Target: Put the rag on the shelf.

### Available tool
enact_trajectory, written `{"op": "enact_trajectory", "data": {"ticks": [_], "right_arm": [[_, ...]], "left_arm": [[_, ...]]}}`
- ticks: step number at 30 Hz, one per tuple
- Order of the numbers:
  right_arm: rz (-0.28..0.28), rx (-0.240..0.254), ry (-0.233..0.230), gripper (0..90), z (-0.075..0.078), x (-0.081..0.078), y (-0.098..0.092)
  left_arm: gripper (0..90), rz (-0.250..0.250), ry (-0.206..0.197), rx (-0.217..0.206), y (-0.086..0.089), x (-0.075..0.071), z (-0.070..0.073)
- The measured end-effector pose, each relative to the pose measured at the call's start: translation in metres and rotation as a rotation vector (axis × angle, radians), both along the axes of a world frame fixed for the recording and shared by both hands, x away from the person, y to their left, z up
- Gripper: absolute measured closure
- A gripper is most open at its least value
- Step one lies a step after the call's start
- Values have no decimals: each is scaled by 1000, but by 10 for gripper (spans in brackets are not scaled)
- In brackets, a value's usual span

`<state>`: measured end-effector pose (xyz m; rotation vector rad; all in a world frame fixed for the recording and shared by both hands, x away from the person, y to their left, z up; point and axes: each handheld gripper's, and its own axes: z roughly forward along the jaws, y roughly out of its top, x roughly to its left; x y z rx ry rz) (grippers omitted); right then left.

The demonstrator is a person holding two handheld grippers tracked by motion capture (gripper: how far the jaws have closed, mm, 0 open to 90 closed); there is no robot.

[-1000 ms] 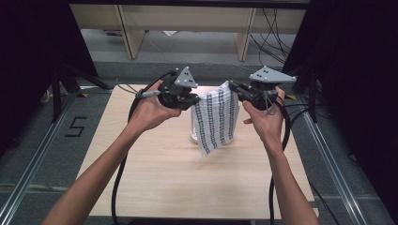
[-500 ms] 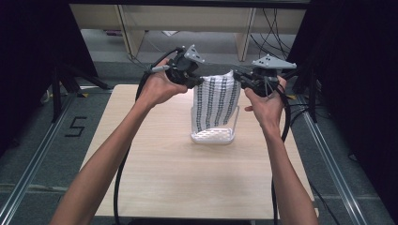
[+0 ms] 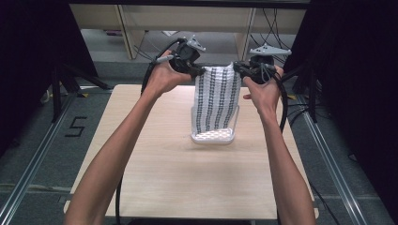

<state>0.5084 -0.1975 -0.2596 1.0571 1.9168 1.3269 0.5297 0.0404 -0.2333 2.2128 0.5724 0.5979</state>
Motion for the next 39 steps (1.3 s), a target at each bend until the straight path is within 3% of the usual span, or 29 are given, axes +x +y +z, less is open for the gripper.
{"op": "enact_trajectory", "data": {"ticks": [3,8,11,20,25,27,31,35,39], "right_arm": [[-3,15,21,881,0,9,-2],[-2,-11,19,881,-2,19,-3],[-12,-10,56,881,-7,30,0],[-19,-15,101,881,-26,58,4],[-17,-23,124,880,-35,65,5],[-12,-4,163,877,-44,70,5],[-4,-4,189,868,-55,74,7],[-4,-45,222,864,-64,78,7],[-7,-48,239,854,-70,80,7]], "left_arm": [[839,8,4,-18,-1,6,-2],[840,24,11,-27,-2,15,-7],[839,47,23,-21,-3,26,-16],[839,90,50,-27,-6,43,-35],[835,105,71,-31,-5,48,-47],[827,116,91,-34,-4,51,-56],[822,133,117,-26,-4,53,-68],[784,137,136,-4,-7,56,-78],[779,142,156,0,-10,56,-87]]}}
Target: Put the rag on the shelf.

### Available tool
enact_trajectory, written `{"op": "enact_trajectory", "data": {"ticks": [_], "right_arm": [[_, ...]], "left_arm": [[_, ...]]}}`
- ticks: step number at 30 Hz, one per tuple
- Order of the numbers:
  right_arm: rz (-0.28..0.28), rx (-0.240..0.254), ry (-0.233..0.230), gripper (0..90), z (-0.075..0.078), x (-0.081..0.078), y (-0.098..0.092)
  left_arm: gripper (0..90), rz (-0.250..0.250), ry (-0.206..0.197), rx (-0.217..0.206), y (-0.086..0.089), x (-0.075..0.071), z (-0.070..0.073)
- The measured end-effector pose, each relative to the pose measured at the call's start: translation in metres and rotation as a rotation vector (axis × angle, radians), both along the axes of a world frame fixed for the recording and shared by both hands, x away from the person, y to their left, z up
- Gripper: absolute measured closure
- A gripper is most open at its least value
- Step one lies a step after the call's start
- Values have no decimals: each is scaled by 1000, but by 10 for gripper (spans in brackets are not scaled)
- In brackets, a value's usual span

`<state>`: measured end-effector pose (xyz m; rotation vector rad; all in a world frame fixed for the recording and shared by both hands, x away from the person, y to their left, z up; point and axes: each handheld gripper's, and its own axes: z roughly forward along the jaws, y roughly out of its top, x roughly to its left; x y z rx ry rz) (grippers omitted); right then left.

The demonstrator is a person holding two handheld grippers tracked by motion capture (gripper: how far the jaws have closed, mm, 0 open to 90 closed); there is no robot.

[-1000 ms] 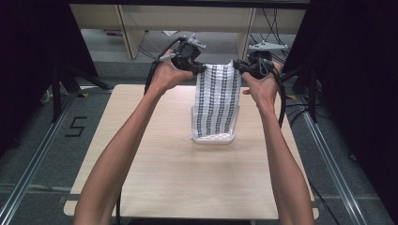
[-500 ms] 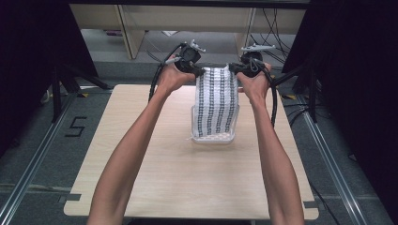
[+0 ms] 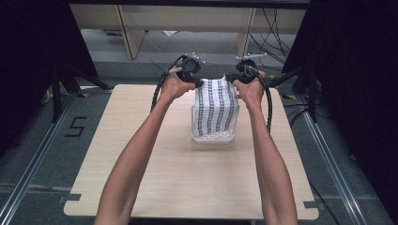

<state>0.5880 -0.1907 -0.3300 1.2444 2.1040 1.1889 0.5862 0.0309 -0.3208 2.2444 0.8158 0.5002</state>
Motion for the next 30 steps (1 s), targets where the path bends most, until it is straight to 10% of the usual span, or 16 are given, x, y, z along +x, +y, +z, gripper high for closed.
{"op": "enact_trajectory", "data": {"ticks": [7,15,30], "right_arm": [[-15,-11,82,774,-14,0,-1],[-19,-6,59,686,-13,2,-3],[-26,0,32,555,7,-13,-10]], "left_arm": [[658,11,52,28,0,2,-20],[432,89,47,9,7,3,-16],[398,134,14,-32,32,-6,-1]]}}
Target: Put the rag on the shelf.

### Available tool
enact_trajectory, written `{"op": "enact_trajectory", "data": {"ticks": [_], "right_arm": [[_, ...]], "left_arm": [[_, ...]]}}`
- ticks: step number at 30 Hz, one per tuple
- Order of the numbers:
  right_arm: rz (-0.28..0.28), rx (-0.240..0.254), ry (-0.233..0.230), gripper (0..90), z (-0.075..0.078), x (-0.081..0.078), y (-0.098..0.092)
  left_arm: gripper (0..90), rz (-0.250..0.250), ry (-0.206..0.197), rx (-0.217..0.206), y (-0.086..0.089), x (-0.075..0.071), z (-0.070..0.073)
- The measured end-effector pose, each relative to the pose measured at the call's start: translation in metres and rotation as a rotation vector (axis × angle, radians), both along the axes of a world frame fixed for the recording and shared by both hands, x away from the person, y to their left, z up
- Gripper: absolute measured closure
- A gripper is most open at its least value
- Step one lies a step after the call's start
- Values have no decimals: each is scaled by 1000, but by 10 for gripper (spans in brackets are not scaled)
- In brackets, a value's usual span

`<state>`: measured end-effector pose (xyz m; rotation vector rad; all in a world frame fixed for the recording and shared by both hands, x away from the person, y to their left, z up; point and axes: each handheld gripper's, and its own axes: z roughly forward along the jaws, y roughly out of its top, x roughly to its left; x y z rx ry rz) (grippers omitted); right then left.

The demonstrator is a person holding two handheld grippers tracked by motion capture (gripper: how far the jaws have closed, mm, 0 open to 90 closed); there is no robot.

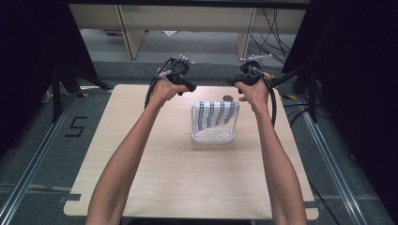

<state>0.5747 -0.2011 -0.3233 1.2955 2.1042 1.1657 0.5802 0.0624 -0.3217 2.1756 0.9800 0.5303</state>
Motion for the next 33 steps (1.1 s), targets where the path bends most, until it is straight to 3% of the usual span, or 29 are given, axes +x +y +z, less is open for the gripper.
{"op": "enact_trajectory", "data": {"ticks": [8,17,25,30,31,33], "right_arm": [[10,-20,-13,490,9,-10,-6],[39,-10,-22,436,12,-27,-10],[45,2,-25,422,10,-39,-14],[77,-4,-52,425,10,-48,-14],[68,3,-37,423,11,-51,-13],[85,-2,-61,416,11,-54,-13]], "left_arm": [[334,21,2,-42,5,-7,8],[259,-2,-3,-70,9,-20,15],[227,8,6,-72,18,-29,13],[221,4,9,-83,22,-34,7],[220,4,17,-85,23,-36,5],[222,-2,15,-86,25,-38,4]]}}
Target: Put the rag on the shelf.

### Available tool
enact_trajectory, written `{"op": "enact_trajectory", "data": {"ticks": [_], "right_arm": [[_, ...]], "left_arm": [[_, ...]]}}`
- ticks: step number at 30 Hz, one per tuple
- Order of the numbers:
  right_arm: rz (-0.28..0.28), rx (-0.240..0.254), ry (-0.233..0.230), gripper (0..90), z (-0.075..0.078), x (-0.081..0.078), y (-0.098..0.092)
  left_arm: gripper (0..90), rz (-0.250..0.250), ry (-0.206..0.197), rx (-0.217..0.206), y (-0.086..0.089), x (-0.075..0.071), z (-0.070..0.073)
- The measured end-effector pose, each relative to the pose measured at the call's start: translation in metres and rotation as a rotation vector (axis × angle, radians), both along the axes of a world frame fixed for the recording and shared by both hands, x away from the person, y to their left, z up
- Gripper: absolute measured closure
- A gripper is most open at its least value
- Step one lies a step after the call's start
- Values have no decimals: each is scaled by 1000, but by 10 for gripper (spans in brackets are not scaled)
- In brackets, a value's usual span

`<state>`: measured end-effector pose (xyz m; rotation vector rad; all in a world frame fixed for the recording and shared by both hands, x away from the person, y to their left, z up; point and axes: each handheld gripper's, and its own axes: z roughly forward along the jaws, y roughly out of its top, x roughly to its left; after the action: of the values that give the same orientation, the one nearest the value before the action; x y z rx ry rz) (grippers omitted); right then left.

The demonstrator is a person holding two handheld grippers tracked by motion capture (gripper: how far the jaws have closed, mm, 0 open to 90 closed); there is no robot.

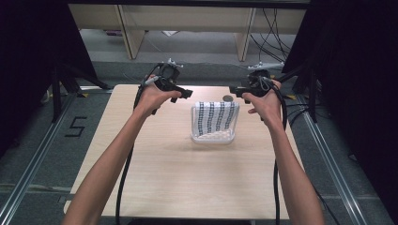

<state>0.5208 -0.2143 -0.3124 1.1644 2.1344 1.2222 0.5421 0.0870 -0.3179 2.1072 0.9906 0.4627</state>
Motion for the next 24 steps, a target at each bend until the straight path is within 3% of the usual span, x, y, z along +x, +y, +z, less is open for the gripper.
{"op": "enact_trajectory", "data": {"ticks": [7,8,9,10,18,21,22,24], "right_arm": [[14,-3,-5,405,1,-11,4],[8,-14,-23,404,2,-14,5],[7,-3,2,404,2,-17,6],[23,-15,-22,401,1,-16,6],[39,-26,-18,383,-2,-30,8],[34,-8,-17,370,0,-37,8],[47,-29,-38,366,0,-37,6],[46,-8,-22,358,1,-43,7]], "left_arm": [[217,-16,-8,-14,5,-9,0],[215,-19,-4,-14,5,-10,0],[211,-20,-6,-10,7,-13,-1],[212,-19,-8,-11,8,-14,-1],[209,-18,-14,-36,16,-24,-5],[209,-33,-25,-45,17,-32,-8],[209,-35,-31,-49,18,-38,-10],[209,-45,-34,-51,19,-45,-13]]}}
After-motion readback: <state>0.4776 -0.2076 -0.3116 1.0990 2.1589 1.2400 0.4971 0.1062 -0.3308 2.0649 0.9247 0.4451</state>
